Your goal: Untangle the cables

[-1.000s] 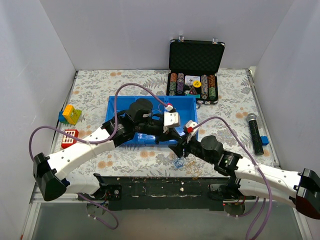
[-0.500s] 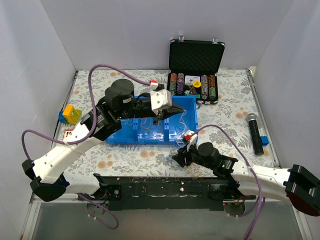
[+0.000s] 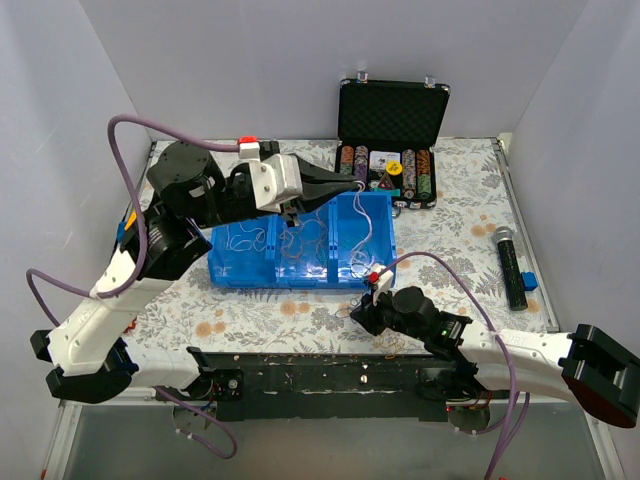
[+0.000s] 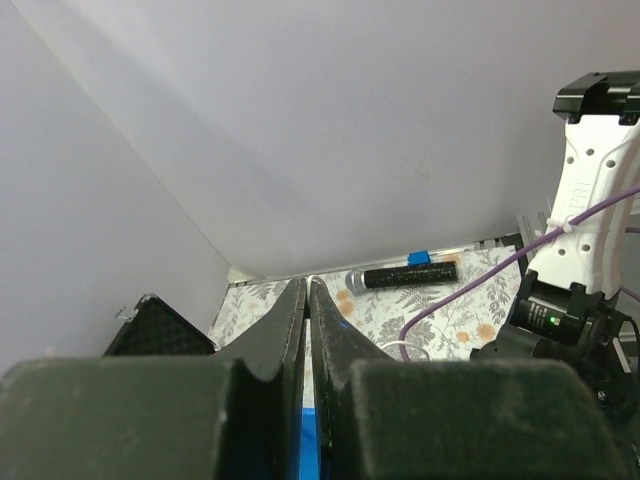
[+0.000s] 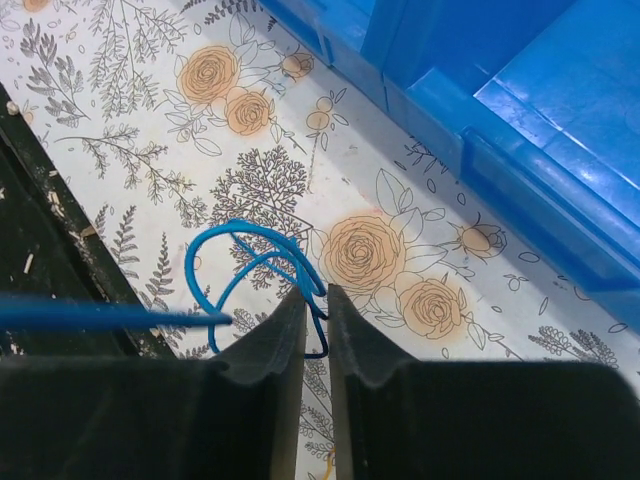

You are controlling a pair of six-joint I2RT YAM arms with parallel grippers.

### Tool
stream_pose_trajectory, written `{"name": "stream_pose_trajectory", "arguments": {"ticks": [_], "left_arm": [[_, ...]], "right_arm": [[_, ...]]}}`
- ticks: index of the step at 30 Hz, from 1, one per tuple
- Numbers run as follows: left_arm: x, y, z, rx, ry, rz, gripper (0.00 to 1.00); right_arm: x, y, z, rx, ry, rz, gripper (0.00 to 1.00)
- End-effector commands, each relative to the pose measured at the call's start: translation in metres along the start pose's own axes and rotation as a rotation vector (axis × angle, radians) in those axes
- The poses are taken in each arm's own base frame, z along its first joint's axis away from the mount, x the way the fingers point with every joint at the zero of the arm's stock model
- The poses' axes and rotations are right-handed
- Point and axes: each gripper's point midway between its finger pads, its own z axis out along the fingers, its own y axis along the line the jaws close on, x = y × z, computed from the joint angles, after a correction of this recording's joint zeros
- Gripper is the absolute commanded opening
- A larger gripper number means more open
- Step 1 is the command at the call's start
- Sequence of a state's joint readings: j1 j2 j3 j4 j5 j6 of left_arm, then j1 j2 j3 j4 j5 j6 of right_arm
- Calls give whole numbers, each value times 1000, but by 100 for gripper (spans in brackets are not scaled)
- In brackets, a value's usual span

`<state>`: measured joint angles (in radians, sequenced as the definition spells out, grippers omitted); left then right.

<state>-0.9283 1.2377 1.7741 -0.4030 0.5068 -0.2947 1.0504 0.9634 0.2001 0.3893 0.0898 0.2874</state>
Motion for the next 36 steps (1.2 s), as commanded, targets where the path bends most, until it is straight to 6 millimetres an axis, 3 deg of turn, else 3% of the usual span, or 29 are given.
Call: {"name": "stream_pose_trajectory", "arguments": {"ticks": [1, 3, 6, 10, 11, 14, 20, 29, 36], "left_arm": [[-17, 8, -4, -31, -25, 41, 0], [-12, 7, -5, -33, -10, 50, 0], [9, 1, -8, -26, 33, 60, 0], [30, -3, -13, -30, 78, 78, 0], [34, -3, -13, -33, 89, 79, 0], [45, -5, -16, -36, 114, 97, 0], [49, -6, -16, -33, 122, 94, 0], [45, -10, -15, -14, 109, 75, 0], [42, -12, -14, -1, 100, 61, 0]], "right_arm": [[-7, 2, 0, -3, -21, 0, 15], [-12, 4, -3, -7, -20, -1, 15], [-33, 4, -12, 11, -67, -3, 36], [-76, 10, -35, 7, -197, -22, 76], [-81, 10, -39, 8, -208, -27, 78], [-104, 16, -55, -8, -270, -43, 80], [-124, 27, -70, -51, -305, -79, 80], [-152, 25, -69, -16, -385, -111, 79], [-180, 21, -69, 25, -505, -122, 71]]}}
